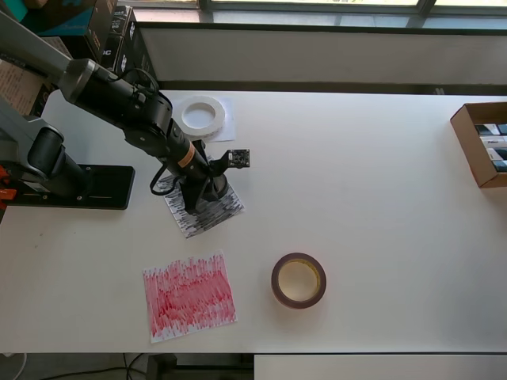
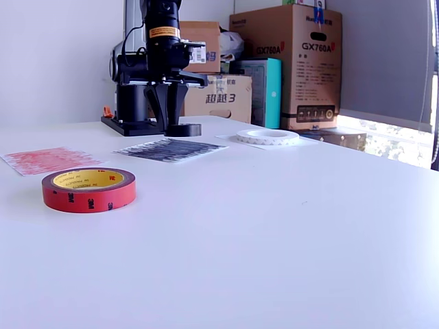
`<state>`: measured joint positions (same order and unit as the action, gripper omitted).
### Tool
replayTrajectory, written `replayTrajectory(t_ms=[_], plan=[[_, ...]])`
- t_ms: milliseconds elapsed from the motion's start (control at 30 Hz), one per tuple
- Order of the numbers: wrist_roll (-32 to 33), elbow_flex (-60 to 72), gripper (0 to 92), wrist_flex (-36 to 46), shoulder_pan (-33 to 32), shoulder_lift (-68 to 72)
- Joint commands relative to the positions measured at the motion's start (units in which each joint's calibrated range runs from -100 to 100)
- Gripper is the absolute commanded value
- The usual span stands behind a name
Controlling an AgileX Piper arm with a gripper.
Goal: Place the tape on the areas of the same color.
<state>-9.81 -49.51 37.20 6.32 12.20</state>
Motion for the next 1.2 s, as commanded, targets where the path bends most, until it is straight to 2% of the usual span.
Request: replayTrajectory(t_ms=[0,167,333,1167], plan=[[0.32,-0.52,0.2,0.26,0.06,0.53],[0.32,-0.33,0.2,0.35,-0.41,0.43],[0.65,1.76,0.2,5.19,-0.57,0.34],[-1.4,-1.15,0.2,5.02,0.3,0.53]])
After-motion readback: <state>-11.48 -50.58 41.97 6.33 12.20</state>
